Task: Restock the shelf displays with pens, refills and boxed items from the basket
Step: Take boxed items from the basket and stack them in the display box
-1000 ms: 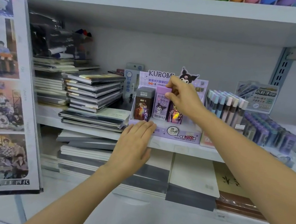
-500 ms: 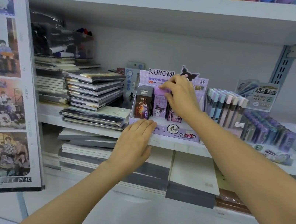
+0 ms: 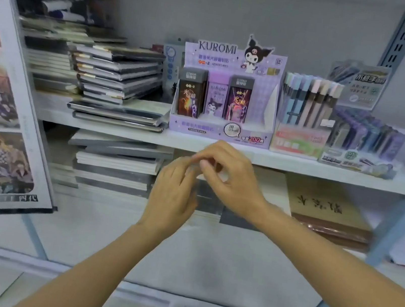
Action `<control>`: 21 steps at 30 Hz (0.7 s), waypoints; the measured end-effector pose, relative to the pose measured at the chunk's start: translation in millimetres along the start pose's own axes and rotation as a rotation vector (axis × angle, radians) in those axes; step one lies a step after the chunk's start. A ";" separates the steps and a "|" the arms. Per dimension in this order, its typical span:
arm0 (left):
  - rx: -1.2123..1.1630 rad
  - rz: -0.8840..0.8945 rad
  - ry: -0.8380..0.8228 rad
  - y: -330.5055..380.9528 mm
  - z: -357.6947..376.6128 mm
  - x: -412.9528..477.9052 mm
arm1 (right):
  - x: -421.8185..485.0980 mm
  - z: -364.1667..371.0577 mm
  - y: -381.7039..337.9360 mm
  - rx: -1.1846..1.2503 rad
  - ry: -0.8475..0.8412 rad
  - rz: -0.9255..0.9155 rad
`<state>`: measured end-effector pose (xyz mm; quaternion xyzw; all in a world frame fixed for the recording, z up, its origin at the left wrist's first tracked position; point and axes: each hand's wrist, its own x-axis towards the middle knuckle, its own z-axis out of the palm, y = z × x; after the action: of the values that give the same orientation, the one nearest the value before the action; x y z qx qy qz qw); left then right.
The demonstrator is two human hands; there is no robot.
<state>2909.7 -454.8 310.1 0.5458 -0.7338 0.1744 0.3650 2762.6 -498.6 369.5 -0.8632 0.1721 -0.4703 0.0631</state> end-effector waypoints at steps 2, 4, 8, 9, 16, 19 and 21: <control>-0.030 -0.034 -0.039 0.0 27.2 -37.7 | -48.8 22.0 2.6 0.031 -0.126 0.066; -0.062 -0.082 -0.177 -0.5 56.0 -82.7 | -100.4 44.6 12.5 0.066 -0.245 0.209; -0.160 -0.208 -0.618 3.2 104.6 -181.7 | -205.9 87.1 45.0 0.097 -0.550 0.576; -0.138 -0.237 -0.728 4.0 114.9 -205.9 | -232.9 96.0 53.7 0.073 -0.618 0.644; 0.042 -0.342 -1.169 12.7 155.0 -308.5 | -383.2 134.3 85.7 -0.159 -0.859 0.979; 0.008 -0.354 -1.042 11.7 157.6 -316.1 | -410.6 147.6 86.8 -0.267 -0.870 0.975; -0.023 -0.320 -0.932 10.2 159.2 -318.0 | -419.5 154.2 86.8 -0.320 -0.843 0.970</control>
<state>2889.1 -341.2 -26.4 0.6675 -0.7279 -0.1548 0.0264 2661.5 -438.2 -70.4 -0.7968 0.5696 0.0207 0.2007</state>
